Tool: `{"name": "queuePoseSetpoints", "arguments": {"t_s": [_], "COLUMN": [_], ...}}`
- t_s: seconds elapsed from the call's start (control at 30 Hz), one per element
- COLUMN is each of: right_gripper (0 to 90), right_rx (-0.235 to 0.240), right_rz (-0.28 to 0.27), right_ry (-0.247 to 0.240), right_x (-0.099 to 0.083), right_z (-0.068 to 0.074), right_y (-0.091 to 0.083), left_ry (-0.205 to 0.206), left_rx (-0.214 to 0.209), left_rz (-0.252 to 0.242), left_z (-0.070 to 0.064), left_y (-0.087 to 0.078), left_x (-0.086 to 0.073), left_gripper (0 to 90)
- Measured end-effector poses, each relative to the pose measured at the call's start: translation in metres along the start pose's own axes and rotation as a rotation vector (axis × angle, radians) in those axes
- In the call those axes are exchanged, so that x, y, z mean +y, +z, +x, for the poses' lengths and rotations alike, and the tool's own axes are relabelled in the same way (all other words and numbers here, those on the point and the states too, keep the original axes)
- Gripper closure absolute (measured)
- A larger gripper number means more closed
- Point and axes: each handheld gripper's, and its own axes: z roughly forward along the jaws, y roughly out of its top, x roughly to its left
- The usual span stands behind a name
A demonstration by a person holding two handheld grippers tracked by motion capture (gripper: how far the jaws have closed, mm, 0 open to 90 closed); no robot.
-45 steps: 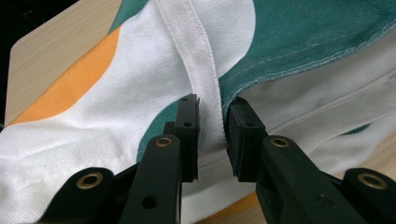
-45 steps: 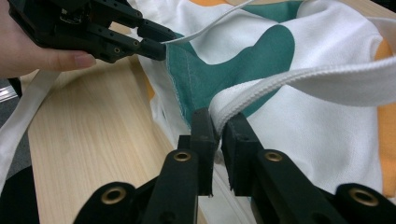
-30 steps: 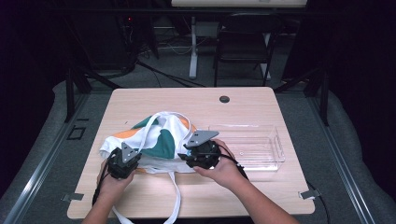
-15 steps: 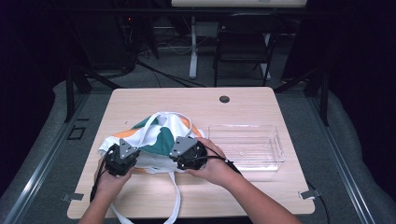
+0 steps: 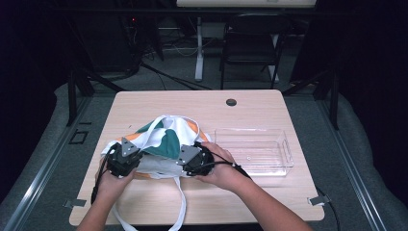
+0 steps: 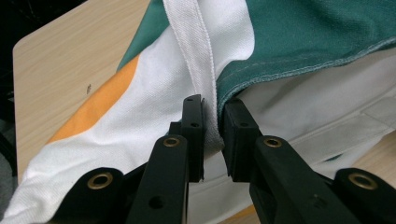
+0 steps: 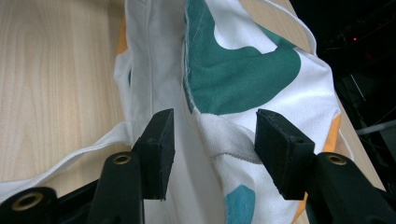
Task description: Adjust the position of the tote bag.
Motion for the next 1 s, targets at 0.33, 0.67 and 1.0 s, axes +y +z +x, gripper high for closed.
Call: {"name": "queuePoseSetpoints", "arguments": {"t_s": [0.33, 0.67, 1.0], "right_gripper": [57.1, 69.0, 77.6], "right_rx": [-0.015, -0.009, -0.005], "right_rz": [0.016, 0.014, 0.002], "right_ry": [-0.009, 0.026, 0.088], "right_x": [-0.003, -0.004, -0.003], "right_z": [-0.004, -0.009, -0.017], "right_y": [0.002, 0.001, -0.003], "left_ry": [0.021, 0.051, 0.084], "left_rx": [0.005, 0.016, 0.029], "left_rz": [-0.003, 0.001, 0.006], "left_z": [0.006, 0.01, 0.014], "left_y": [-0.008, -0.012, -0.016], "left_x": [0.013, 0.025, 0.038], "left_gripper": [81.0, 81.1, 81.2]}}
